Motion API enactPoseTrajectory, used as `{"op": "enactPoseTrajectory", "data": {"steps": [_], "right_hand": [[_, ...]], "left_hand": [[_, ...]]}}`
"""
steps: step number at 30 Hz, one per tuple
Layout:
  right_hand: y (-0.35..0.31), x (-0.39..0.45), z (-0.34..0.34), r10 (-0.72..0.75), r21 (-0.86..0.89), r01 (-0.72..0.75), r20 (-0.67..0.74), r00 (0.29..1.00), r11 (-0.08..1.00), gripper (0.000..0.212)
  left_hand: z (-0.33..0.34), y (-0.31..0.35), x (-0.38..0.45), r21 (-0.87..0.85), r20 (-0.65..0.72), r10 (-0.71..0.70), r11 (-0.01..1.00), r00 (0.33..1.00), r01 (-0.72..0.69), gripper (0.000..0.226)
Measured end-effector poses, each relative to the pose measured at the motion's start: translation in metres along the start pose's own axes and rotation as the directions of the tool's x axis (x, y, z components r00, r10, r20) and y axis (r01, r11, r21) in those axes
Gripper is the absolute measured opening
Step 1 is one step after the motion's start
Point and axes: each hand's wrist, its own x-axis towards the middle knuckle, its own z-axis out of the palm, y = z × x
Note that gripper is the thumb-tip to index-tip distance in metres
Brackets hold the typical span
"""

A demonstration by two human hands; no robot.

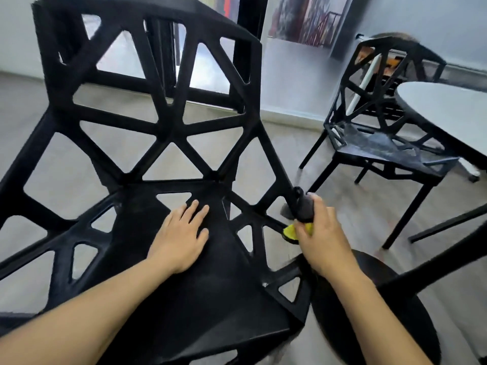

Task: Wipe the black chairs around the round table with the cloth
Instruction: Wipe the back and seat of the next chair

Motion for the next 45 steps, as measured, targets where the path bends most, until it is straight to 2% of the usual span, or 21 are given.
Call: {"op": "enactPoseTrajectory", "data": {"steps": [3, 5, 8, 12, 16, 21, 26, 31, 33, 34, 36, 37, 39, 40, 41, 43, 45], "right_hand": [[0.005, 0.008, 0.008, -0.082, -0.123, 0.072, -0.074, 0.994, 0.990, 0.039], [-0.001, 0.022, 0.009, -0.074, -0.191, 0.053, -0.105, 0.992, 0.980, 0.037], [-0.009, 0.054, 0.006, -0.066, -0.221, 0.052, -0.058, 0.996, 0.974, 0.034], [-0.032, 0.105, 0.001, -0.059, -0.129, 0.063, 0.038, 0.998, 0.990, 0.031], [-0.080, 0.172, 0.015, -0.103, -0.115, 0.098, -0.033, 0.994, 0.988, 0.033], [-0.132, 0.228, 0.022, -0.064, -0.061, 0.060, -0.059, 0.996, 0.996, 0.034], [-0.122, 0.197, 0.013, 0.004, -0.056, -0.008, -0.078, 0.997, 0.998, 0.036], [-0.102, 0.125, -0.002, 0.057, -0.035, -0.062, -0.119, 0.991, 0.997, 0.031], [-0.097, 0.098, -0.001, 0.049, -0.100, -0.070, -0.200, 0.979, 0.993, 0.031], [-0.094, 0.087, 0.000, -0.001, -0.172, -0.049, -0.277, 0.961, 0.984, 0.031], [-0.092, 0.071, 0.001, -0.203, -0.347, 0.052, -0.416, 0.886, 0.936, 0.044], [-0.091, 0.068, 0.000, -0.331, -0.424, 0.125, -0.456, 0.826, 0.897, 0.051], [-0.090, 0.070, -0.003, -0.548, -0.582, 0.238, -0.442, 0.710, 0.777, 0.056], [-0.090, 0.075, -0.002, -0.607, -0.659, 0.255, -0.381, 0.697, 0.707, 0.054], [-0.092, 0.079, 0.000, -0.629, -0.726, 0.253, -0.305, 0.715, 0.639, 0.051], [-0.100, 0.084, 0.007, -0.622, -0.821, 0.225, -0.190, 0.760, 0.525, 0.036], [-0.113, 0.084, 0.011, -0.591, -0.862, 0.198, -0.137, 0.795, 0.466, 0.021]], "left_hand": [[0.002, 0.000, -0.004, -0.013, 0.022, 0.010, 1.000, 1.000, -0.010, 0.070], [0.002, 0.002, 0.003, 0.006, 0.015, 0.003, 1.000, 1.000, -0.003, 0.078], [0.002, 0.007, 0.015, 0.014, 0.004, -0.018, 1.000, 1.000, 0.018, 0.080], [0.002, 0.009, 0.025, 0.014, 0.004, -0.012, 1.000, 1.000, 0.012, 0.080], [0.002, 0.009, 0.026, 0.000, -0.020, -0.004, 1.000, 1.000, 0.004, 0.080], [0.003, 0.008, 0.025, -0.010, 0.003, -0.006, 1.000, 1.000, 0.006, 0.082], [0.000, 0.008, 0.007, -0.014, -0.009, 0.043, 0.999, 0.999, -0.043, 0.082], [0.000, 0.003, -0.047, -0.052, 0.006, 0.157, 0.986, 0.988, -0.156, 0.065], [0.000, 0.002, -0.060, -0.054, 0.007, 0.184, 0.982, 0.983, -0.184, 0.064], [0.001, 0.002, -0.064, -0.061, -0.001, 0.173, 0.983, 0.985, -0.172, 0.065], [0.001, 0.002, -0.067, -0.060, -0.018, 0.086, 0.994, 0.996, -0.087, 0.074], [0.001, 0.003, -0.067, -0.047, -0.036, 0.038, 0.998, 0.999, -0.039, 0.078], [0.000, 0.006, -0.067, -0.015, -0.048, -0.010, 1.000, 0.999, 0.010, 0.083], [-0.001, 0.006, -0.068, -0.002, -0.043, -0.012, 1.000, 0.999, 0.012, 0.085], [-0.002, 0.006, -0.069, 0.009, -0.037, -0.010, 1.000, 0.999, 0.011, 0.085], [-0.003, 0.006, -0.069, 0.021, -0.031, -0.009, 1.000, 0.999, 0.010, 0.086], [-0.002, 0.006, -0.068, 0.021, -0.040, -0.006, 1.000, 0.999, 0.007, 0.084]]}}
